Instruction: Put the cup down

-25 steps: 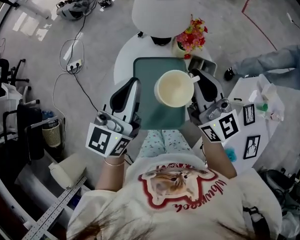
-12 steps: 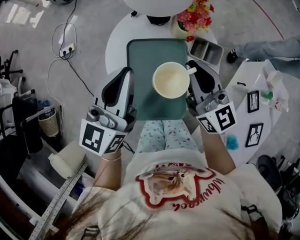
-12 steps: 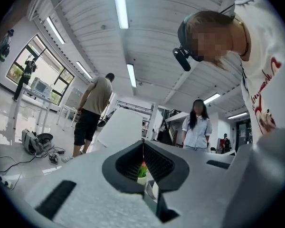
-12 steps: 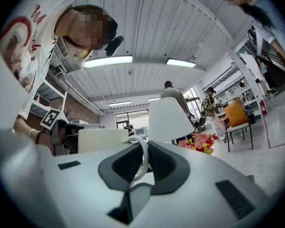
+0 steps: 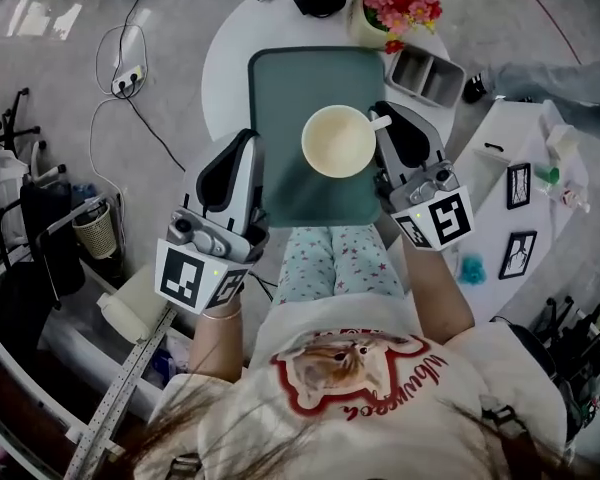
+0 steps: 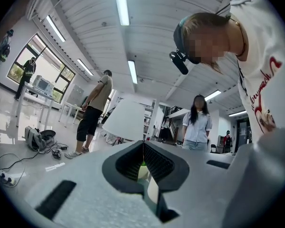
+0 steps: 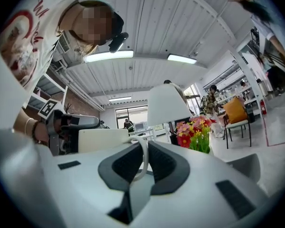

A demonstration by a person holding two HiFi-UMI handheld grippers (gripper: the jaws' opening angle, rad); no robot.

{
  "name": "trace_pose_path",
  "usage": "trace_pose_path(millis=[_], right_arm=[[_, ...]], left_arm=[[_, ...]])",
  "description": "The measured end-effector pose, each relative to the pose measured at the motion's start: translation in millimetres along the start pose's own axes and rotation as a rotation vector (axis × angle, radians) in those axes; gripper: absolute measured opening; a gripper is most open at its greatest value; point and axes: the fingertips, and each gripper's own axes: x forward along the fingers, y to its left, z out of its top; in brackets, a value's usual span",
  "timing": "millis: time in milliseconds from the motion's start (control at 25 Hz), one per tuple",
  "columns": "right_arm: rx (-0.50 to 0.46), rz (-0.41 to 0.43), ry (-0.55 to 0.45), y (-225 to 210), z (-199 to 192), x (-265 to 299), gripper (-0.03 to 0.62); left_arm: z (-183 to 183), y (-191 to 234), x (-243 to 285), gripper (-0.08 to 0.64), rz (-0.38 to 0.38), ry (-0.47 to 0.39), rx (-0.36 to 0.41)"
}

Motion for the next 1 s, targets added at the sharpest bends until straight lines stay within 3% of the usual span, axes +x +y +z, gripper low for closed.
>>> trace_pose_path(millis=[440, 720, 1000], right_arm=[[-0.006, -0.032, 0.107, -7, -48, -2, 0.049], [-0.018, -0.029, 0.111, -10, -60, 2, 0.049], [-0.105, -0.02, 0.14, -10, -65, 8, 0.051]], left_arm=[[-30, 8, -15, 0.014, 0.025, 0.036, -0.029], [-36, 13, -21, 0.014, 0.034, 0.037, -0.03], [-39, 13, -22, 0.014, 0.03, 0.041, -0.025]])
